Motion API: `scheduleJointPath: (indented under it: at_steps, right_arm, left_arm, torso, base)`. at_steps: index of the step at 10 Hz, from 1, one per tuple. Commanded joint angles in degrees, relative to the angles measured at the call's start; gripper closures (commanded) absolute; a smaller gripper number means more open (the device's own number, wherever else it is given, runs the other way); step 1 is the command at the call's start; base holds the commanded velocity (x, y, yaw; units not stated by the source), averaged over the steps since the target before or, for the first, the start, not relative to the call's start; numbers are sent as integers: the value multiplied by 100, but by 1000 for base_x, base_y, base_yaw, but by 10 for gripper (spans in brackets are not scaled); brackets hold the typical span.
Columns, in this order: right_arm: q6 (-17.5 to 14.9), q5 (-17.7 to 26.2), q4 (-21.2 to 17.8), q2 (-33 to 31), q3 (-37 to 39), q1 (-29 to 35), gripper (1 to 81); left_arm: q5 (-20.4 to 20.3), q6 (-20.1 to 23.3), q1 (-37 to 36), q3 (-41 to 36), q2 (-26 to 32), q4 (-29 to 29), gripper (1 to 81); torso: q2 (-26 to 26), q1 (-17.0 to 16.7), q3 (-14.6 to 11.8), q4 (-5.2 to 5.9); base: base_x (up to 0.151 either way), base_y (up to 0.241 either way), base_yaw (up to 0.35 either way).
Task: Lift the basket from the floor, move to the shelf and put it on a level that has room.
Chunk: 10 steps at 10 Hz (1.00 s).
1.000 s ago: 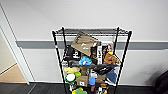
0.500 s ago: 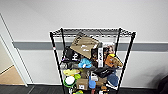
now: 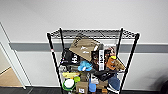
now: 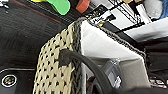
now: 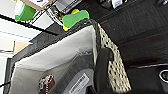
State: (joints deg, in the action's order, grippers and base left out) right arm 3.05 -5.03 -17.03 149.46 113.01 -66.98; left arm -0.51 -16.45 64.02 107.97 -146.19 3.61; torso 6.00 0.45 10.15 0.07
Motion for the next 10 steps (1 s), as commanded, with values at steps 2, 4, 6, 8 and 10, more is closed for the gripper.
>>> scheduleJointPath:
  at_steps: [2, 4, 6, 8, 10]
  right_arm:
    - [29, 152, 68, -80, -148, 566, 811]
    - [29, 152, 68, -80, -148, 566, 811]
    - [29, 161, 68, -62, -131, 566, 811]
    - [29, 161, 68, -36, -87, 566, 811]
    - [29, 161, 68, -36, -70, 558, 811]
  left_arm:
    - [86, 19, -579, -189, 116, -71, 811]
    - [86, 19, -579, -189, 124, -71, 811]
    - [86, 19, -579, -189, 116, -71, 811]
    - [86, 19, -579, -180, 116, -71, 811]
    - [86, 19, -553, -180, 116, -71, 811]
  torso:
    - [0, 0, 0, 0]
    - [0, 0, 0, 0]
    - [0, 0, 0, 0]
    - [0, 2, 0, 0]
    - [0, 0, 0, 0]
  base:
    - [115, 0, 0]
    - [113, 0, 0]
    - [107, 0, 0]
    - [92, 0, 0]
    - [90, 0, 0]
